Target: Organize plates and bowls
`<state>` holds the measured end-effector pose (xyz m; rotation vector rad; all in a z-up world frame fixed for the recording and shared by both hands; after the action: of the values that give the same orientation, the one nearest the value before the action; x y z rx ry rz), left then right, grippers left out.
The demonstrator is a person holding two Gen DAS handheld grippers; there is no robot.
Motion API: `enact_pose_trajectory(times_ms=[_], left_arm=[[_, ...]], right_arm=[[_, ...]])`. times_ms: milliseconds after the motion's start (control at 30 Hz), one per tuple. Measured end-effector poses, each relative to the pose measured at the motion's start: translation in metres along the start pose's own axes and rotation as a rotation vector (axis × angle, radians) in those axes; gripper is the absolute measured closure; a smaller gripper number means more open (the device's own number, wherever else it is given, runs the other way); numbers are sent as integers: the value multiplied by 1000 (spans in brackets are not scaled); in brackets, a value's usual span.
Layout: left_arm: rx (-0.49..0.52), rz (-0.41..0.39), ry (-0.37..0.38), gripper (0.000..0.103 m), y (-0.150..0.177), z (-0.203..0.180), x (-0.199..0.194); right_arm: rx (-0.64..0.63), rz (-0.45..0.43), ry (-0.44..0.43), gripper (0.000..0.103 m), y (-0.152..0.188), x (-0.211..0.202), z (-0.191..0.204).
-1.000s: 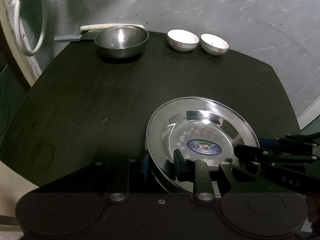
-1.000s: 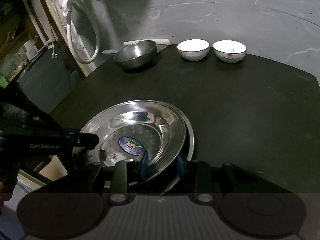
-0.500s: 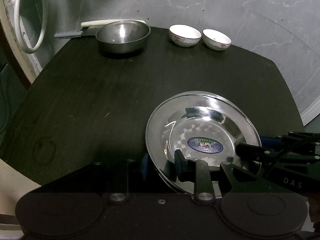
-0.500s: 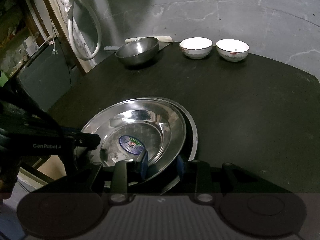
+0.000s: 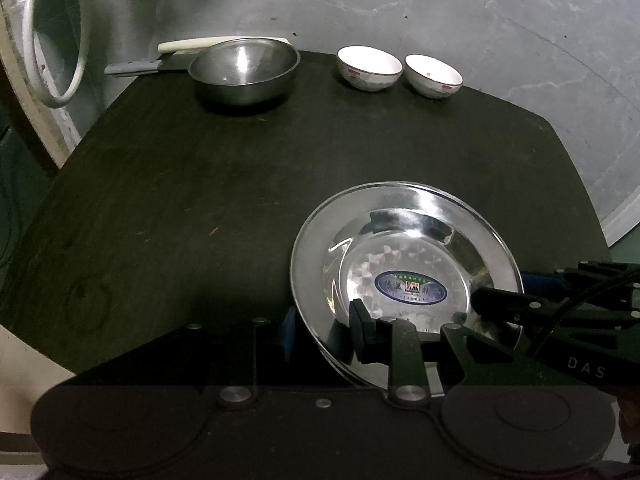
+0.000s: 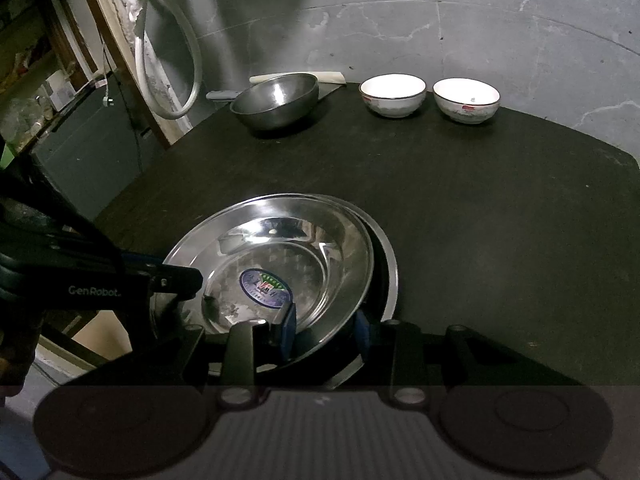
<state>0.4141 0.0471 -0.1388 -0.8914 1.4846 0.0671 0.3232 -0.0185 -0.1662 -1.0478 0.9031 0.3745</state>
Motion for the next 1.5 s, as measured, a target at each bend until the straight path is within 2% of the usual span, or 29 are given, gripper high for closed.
enact_pose_trajectory(times_ms=[533, 733, 800, 933, 1000, 1167, 1233, 1500], left_arm=[[6, 19, -6, 72, -2, -1, 7], [3, 8, 0, 59, -1, 1, 5], [3, 6, -1, 58, -1, 2, 4], [0, 7, -2, 56, -2, 3, 4], [5, 5, -3, 53, -4, 4, 3], [32, -16, -14, 23, -11, 7, 0], [46, -23, -24, 16, -15, 9, 0], [76, -20, -73, 6, -37, 33, 6]], right_arm=[[-11, -4, 3, 65, 2, -4, 4], [-18, -13, 8, 55, 1, -7, 5], [-20, -18, 26, 51, 0, -9, 6], [-17, -25, 37, 50, 0, -11, 7], [-12, -26, 43, 47, 1, -12, 7], [25, -43, 74, 30, 1, -15, 2], [45, -49, 84, 19, -1, -13, 0], [167, -80, 144, 2, -12, -3, -8]])
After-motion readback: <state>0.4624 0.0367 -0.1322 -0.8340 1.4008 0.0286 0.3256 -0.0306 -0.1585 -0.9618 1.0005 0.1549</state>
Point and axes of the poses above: each gripper's, at about its wrist camera, not at the fingertips, and x roughly the way its jaws point, z to its left, y to its underside, the point moved 8 cm from there along x, roughly the way its jaws point, and after that the axes turned 6 degrees about -x, right-handed, at the moved point
